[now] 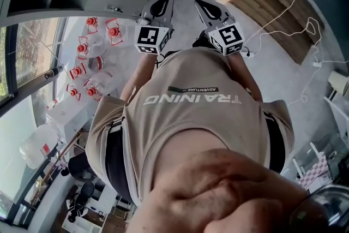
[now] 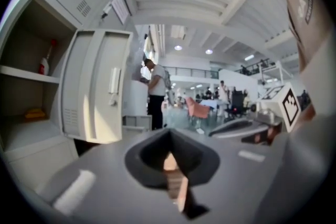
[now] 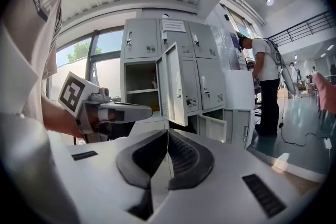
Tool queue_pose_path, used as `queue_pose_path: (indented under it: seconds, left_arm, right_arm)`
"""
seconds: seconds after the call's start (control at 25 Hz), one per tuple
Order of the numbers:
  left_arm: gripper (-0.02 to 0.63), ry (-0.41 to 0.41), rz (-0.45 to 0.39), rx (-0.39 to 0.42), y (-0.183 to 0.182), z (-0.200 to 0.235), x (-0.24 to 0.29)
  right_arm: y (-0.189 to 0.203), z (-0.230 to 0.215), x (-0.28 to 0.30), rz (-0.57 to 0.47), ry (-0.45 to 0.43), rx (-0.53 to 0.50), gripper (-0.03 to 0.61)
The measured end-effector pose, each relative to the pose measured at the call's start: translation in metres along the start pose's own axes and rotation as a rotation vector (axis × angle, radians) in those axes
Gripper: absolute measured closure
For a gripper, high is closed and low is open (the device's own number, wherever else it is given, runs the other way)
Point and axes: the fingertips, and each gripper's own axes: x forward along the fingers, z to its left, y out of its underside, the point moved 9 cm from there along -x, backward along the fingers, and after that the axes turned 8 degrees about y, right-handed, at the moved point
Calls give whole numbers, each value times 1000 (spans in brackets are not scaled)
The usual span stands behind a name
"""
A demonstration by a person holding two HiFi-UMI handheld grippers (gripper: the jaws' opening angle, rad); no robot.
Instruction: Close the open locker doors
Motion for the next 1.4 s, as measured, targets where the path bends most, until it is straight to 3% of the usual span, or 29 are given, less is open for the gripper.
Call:
queue_pose_path:
  seconds: [0.24,0.36,0.56,0.96,1.08,1.4]
  left_arm:
    - [614,-152,-9,-37,-10,14,30]
    - [614,-184,16,-52,-5,27,34]
    - [614,-186,14,-88,-2,67,52]
    - [614,-156,-21,-67,-1,154,75]
    - [614,-211,-9,-81,-2,164,72]
    - [614,-438,-22,-175,-4,164,77]
  right_arm:
    - [2,-50,43,47,-132,8,563]
    - [-4,-60,69,48,-180,-5,563]
    - [-19,-65,119,65,-218,-32,563]
    - [-46,-78,217,45,-262,-75,563]
    - [-56,-85,237,43,-307,-61,563]
    - [-67,-99,278,51,-536,-111,563]
